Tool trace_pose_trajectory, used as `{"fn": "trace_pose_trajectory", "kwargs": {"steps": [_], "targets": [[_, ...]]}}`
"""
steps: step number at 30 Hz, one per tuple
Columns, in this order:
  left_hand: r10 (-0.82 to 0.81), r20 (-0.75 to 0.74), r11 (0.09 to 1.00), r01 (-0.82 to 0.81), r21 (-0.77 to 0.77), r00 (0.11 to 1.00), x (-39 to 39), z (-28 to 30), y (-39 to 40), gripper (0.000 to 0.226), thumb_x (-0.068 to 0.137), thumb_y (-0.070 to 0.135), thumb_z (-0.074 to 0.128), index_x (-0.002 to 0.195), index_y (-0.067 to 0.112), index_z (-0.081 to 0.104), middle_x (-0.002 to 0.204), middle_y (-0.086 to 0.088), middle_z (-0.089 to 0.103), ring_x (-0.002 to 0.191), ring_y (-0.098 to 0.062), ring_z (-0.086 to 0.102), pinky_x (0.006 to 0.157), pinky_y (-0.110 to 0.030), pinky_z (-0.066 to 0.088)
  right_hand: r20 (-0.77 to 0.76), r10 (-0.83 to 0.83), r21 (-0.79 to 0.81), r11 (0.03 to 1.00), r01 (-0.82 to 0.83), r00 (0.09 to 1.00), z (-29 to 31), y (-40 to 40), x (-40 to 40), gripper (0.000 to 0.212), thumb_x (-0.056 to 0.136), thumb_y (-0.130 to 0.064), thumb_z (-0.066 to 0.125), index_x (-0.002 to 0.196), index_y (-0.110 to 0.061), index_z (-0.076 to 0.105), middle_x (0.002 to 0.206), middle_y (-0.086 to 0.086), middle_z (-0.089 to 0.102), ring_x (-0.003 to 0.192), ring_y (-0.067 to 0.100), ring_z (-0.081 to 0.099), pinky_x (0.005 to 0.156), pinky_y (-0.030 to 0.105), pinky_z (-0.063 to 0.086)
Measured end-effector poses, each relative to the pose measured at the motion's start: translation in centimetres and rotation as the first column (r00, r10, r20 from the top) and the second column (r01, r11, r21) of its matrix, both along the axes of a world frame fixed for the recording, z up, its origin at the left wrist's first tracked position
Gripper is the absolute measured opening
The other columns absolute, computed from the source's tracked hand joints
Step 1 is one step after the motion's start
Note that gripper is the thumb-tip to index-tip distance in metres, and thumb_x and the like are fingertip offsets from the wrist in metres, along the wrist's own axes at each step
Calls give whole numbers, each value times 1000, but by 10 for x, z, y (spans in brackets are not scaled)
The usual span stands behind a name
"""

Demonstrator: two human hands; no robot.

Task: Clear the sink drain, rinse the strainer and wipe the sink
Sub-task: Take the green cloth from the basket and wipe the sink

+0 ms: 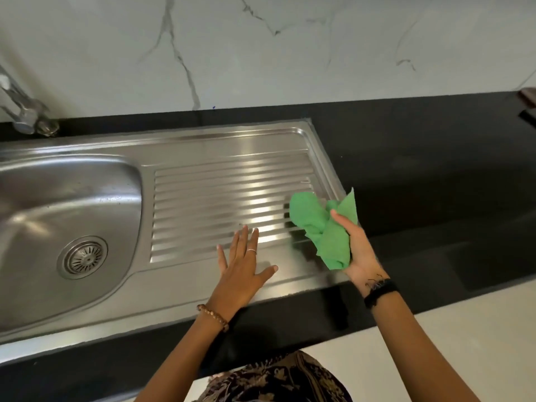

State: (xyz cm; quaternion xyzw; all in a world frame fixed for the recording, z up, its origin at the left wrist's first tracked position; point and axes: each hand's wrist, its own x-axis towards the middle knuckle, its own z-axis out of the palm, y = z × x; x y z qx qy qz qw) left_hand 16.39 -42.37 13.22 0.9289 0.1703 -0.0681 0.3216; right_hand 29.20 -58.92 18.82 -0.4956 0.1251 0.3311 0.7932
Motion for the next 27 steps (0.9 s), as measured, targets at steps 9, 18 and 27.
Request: {"fn": "trace_pose_trajectory", "kwargs": {"steps": [9,18,27], "targets": [[46,-47,998,-44,50,998,107,10,-39,88,87,60,40,146,21,-13,154,2,-23,136,-10,-28,104,-41,-25,574,373,-466,881,-84,729,20,65,166,60,88,10,38,142,-17,33,123,6,53,103,17,56,91,29,47],[192,-119,981,-189,35,974,130,-3,-67,89,84,65,34,135,25,-28,142,8,-37,130,-11,-38,100,-38,-33,276,953,-959,263,107,124,-40,136,265,68,87,9,37,148,-12,16,153,27,9,142,40,2,119,43,7],[233,-164,971,-220,97,959,107,-4,-85,86,86,64,32,131,28,-31,144,7,-35,124,-9,-45,89,-30,-40,154,987,-927,128,352,47,-58,114,235,63,94,-19,41,148,-5,10,153,29,12,143,40,11,118,50,5]]}}
